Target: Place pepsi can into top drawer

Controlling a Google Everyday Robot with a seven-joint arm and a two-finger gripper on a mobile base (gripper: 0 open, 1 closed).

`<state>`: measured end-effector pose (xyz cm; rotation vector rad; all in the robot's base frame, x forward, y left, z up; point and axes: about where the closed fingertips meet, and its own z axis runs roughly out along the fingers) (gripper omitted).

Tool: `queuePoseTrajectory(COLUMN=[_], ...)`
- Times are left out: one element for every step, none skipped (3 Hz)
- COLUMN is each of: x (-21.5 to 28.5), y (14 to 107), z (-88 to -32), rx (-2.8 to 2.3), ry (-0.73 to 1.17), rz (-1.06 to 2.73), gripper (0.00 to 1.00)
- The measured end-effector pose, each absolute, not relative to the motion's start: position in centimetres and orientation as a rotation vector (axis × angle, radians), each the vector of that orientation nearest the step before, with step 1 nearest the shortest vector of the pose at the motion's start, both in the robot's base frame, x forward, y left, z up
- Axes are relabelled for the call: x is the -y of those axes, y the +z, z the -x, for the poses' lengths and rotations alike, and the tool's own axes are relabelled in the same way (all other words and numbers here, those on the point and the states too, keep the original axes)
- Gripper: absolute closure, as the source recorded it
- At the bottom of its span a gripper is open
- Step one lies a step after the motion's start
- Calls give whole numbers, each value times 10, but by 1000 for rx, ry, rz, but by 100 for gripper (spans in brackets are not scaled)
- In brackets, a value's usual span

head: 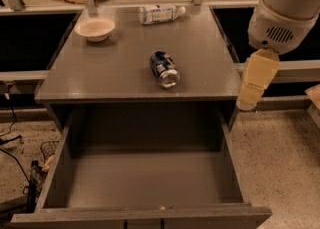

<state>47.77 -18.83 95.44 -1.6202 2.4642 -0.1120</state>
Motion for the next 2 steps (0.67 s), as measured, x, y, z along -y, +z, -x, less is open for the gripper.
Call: queuePoseTrajectory(x=[186, 184], y=[955, 959], z=[-482, -483], rx=[-2407, -2341], ry=[62, 113], rz=[1656, 1674], gripper=[0, 0])
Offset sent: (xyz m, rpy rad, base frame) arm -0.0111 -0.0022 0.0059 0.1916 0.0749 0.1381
